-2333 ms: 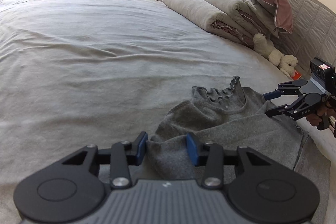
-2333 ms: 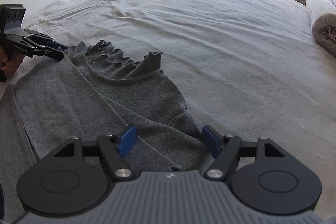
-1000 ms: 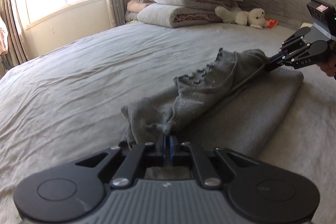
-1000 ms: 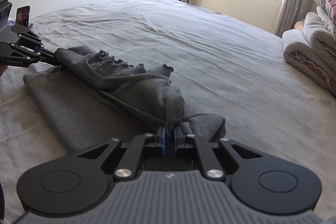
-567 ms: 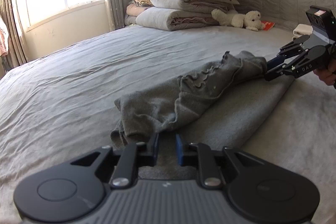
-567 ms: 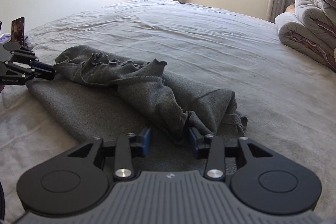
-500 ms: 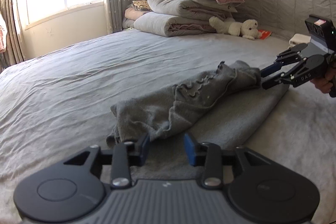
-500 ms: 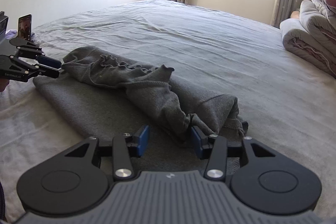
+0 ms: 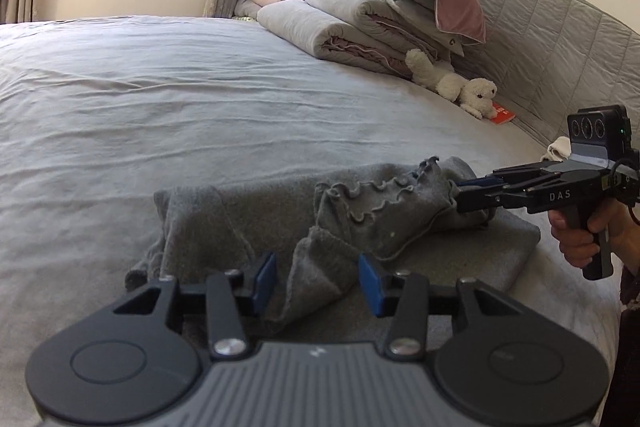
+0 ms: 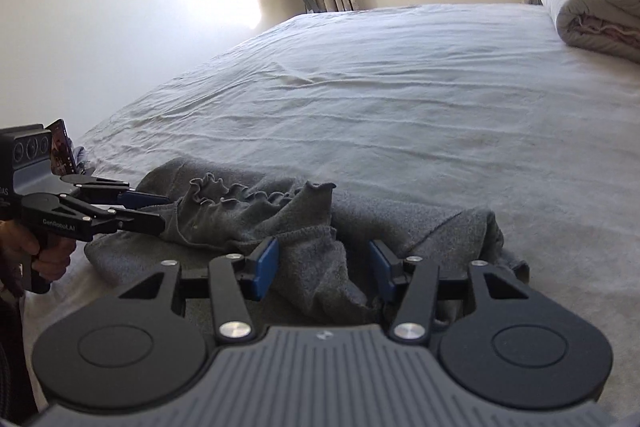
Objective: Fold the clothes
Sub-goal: 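Hold the folded collar end with the right gripper while the left gripper regrasps the fold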
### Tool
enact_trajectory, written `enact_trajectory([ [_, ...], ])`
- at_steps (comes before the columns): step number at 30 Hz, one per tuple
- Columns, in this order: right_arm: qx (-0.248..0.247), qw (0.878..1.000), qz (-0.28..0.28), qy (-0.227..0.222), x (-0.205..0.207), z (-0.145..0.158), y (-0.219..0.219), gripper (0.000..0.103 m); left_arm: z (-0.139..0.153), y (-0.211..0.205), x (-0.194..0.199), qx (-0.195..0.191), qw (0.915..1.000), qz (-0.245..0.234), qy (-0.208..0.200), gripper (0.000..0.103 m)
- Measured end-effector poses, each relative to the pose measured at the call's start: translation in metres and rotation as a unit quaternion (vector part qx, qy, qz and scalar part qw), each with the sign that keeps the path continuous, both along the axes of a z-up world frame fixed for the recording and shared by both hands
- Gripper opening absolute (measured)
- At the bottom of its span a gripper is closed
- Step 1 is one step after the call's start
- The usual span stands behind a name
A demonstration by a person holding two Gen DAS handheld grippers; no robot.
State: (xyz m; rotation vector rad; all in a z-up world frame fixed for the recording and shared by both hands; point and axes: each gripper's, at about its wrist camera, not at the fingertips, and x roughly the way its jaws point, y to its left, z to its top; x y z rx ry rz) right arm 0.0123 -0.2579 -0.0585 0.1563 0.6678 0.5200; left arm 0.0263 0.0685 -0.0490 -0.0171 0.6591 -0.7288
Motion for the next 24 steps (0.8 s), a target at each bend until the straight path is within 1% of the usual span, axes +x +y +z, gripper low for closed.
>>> enact_trajectory([
  [2,0.008,1.0,0.009,0.001,-0.002,-0.001,0.0,0.028,0.0,0.001,-0.002,-0.001,1.0,-0.009,-0.002,0.015],
  [3,0.01,1.0,0.015,-0.003,-0.005,0.001,0.001,0.027,0.0,0.002,-0.004,-0.004,0.9999,-0.013,-0.005,0.011],
  [4,0.01,1.0,0.021,-0.007,-0.008,0.002,0.001,0.023,0.001,0.003,-0.006,-0.007,0.9998,-0.018,-0.009,0.004],
  [5,0.01,0.999,0.027,-0.012,-0.012,0.004,0.002,0.018,0.002,0.005,-0.009,-0.011,0.9995,-0.024,-0.015,0.003],
  [7,0.012,0.999,0.039,-0.022,-0.02,0.008,0.002,0.017,0.006,0.008,-0.015,-0.018,0.9988,-0.034,-0.029,0.002],
  [10,0.007,0.998,0.058,-0.039,-0.035,0.015,0.002,0.016,0.01,0.015,-0.026,-0.024,0.9971,-0.061,-0.04,0.002],
  [13,-0.005,0.996,0.082,-0.04,-0.046,0.018,0.001,0.015,0.009,0.018,-0.035,-0.008,0.9958,-0.085,-0.034,0.002],
  [15,-0.022,0.995,0.097,-0.029,-0.051,0.013,0.003,0.015,0.002,0.017,-0.038,0.026,0.9947,-0.096,-0.023,0.003],
  [17,-0.053,0.992,0.112,-0.01,-0.054,0.004,0.007,0.015,-0.003,0.016,-0.041,0.054,0.9926,-0.107,-0.02,0.003],
  [19,-0.075,0.99,0.118,0.003,-0.056,-0.003,0.008,0.015,-0.001,0.019,-0.042,0.057,0.9926,-0.106,-0.02,0.003],
  [21,-0.072,0.991,0.112,0.009,-0.059,-0.001,0.003,0.015,0.003,0.022,-0.044,0.05,0.9939,-0.097,-0.02,0.007],
  [22,-0.067,0.992,0.109,0.011,-0.06,0.001,0.001,0.018,0.005,0.024,-0.045,0.046,0.9945,-0.092,-0.02,0.015],
  [23,-0.061,0.993,0.105,0.012,-0.06,0.004,-0.001,0.02,0.006,0.024,-0.045,0.04,0.9952,-0.088,-0.016,0.029],
  [24,-0.057,0.993,0.101,0.009,-0.062,0.007,-0.002,0.021,0.007,0.023,-0.046,0.035,0.9956,-0.085,-0.016,0.035],
])
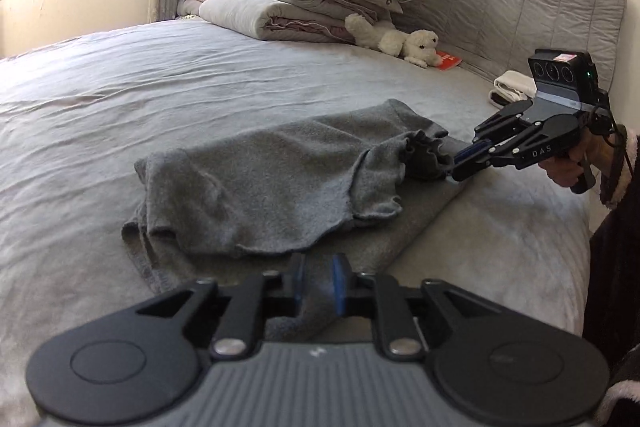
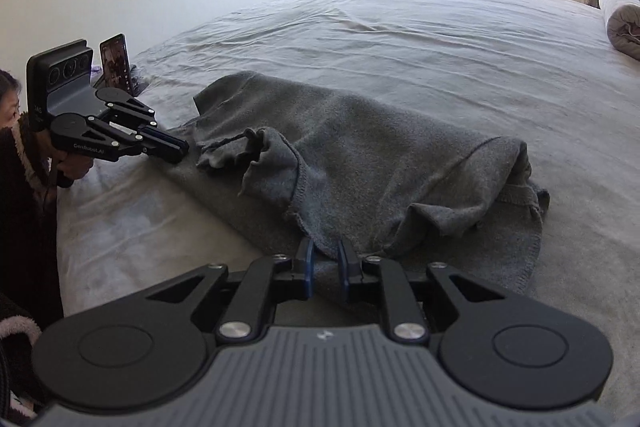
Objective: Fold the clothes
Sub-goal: 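Hold the folded collar end with the right gripper while the left gripper regrasps the fold, then open both grippers and lift them off the folded sweatshirt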
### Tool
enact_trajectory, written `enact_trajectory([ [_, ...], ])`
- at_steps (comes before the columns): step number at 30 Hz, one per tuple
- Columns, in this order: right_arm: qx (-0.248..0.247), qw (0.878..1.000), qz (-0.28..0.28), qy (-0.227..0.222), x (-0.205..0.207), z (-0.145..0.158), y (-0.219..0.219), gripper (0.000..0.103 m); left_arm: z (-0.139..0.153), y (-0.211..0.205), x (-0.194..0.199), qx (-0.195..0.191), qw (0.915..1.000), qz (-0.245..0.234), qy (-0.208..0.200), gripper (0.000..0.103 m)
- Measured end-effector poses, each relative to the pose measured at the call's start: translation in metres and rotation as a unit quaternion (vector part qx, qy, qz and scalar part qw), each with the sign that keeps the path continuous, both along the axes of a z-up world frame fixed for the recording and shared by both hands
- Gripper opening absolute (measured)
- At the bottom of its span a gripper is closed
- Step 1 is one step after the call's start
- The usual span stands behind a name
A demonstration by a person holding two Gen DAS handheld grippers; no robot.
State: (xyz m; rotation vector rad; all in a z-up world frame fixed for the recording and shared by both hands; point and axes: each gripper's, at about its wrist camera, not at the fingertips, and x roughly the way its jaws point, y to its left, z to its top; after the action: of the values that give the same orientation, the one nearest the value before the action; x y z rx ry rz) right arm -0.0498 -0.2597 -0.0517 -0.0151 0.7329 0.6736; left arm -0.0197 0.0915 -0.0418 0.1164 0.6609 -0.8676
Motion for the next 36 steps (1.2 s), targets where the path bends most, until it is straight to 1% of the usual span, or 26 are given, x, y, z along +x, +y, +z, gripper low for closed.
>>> enact_trajectory([
  [1,0.001,1.0,-0.004,-0.008,-0.003,0.003,0.001,0.025,0.001,-0.004,-0.003,0.002,0.9999,0.0,-0.012,0.042],
  [2,-0.001,1.0,-0.005,-0.018,-0.006,0.006,0.003,0.032,0.001,-0.009,-0.007,0.005,0.9996,0.0,-0.028,0.042],
  [5,-0.022,0.998,0.008,-0.054,-0.017,0.011,0.019,0.044,0.003,-0.023,-0.018,0.017,0.997,-0.002,-0.076,0.042],
  [6,-0.032,0.997,0.013,-0.066,-0.02,0.011,0.026,0.044,0.004,-0.028,-0.022,0.021,0.9956,-0.002,-0.092,0.042],
  [8,-0.055,0.994,0.021,-0.089,-0.023,0.009,0.039,0.044,0.0,-0.042,-0.025,0.041,0.9927,-0.012,-0.113,0.042],
  [11,-0.085,0.99,0.018,-0.114,-0.019,0.001,0.053,0.044,-0.006,-0.056,-0.024,0.063,0.9897,-0.017,-0.127,0.042],
  [15,-0.093,0.986,-0.004,-0.136,-0.008,-0.004,0.06,0.044,-0.006,-0.067,-0.023,0.065,0.988,-0.019,-0.139,0.042],
  [16,-0.088,0.986,-0.009,-0.138,-0.006,-0.003,0.059,0.034,-0.006,-0.069,-0.023,0.065,0.9877,-0.02,-0.141,0.042],
  [17,-0.081,0.987,-0.013,-0.139,-0.004,-0.001,0.057,0.014,-0.006,-0.072,-0.024,0.066,0.9871,-0.022,-0.144,0.042],
  [18,-0.074,0.987,-0.017,-0.14,-0.003,0.0,0.056,0.009,-0.006,-0.075,-0.025,0.069,0.9863,-0.024,-0.148,0.042],
  [20,-0.061,0.988,-0.026,-0.141,0.0,0.004,0.053,0.009,-0.006,-0.08,-0.027,0.074,0.9847,-0.028,-0.155,0.044],
  [24,-0.032,0.988,-0.036,-0.148,-0.001,0.015,0.044,0.009,-0.009,-0.087,-0.027,0.092,0.9825,-0.027,-0.16,0.044],
  [25,-0.033,0.988,-0.033,-0.149,-0.002,0.015,0.044,0.009,-0.009,-0.087,-0.026,0.097,0.9824,-0.023,-0.158,0.038],
  [26,-0.036,0.988,-0.028,-0.15,-0.004,0.016,0.043,0.009,-0.008,-0.087,-0.025,0.101,0.9824,-0.018,-0.156,0.021],
  [27,-0.038,0.987,-0.023,-0.152,-0.006,0.017,0.043,0.008,-0.007,-0.086,-0.024,0.106,0.9824,-0.013,-0.153,0.011],
  [28,-0.042,0.987,-0.015,-0.153,-0.007,0.017,0.043,0.007,-0.004,-0.084,-0.025,0.109,0.9816,-0.012,-0.157,0.009],
  [32,-0.051,0.987,0.01,-0.152,-0.012,0.02,0.038,0.005,0.014,-0.07,-0.033,0.095,0.9807,-0.023,-0.17,0.008],
  [34,-0.052,0.988,0.026,-0.144,-0.014,0.021,0.037,0.005,0.016,-0.066,-0.036,0.093,0.982,-0.034,-0.161,0.007],
  [36,-0.055,0.989,0.045,-0.133,-0.015,0.021,0.037,0.005,0.01,-0.067,-0.037,0.11,0.9819,-0.051,-0.145,0.006],
])
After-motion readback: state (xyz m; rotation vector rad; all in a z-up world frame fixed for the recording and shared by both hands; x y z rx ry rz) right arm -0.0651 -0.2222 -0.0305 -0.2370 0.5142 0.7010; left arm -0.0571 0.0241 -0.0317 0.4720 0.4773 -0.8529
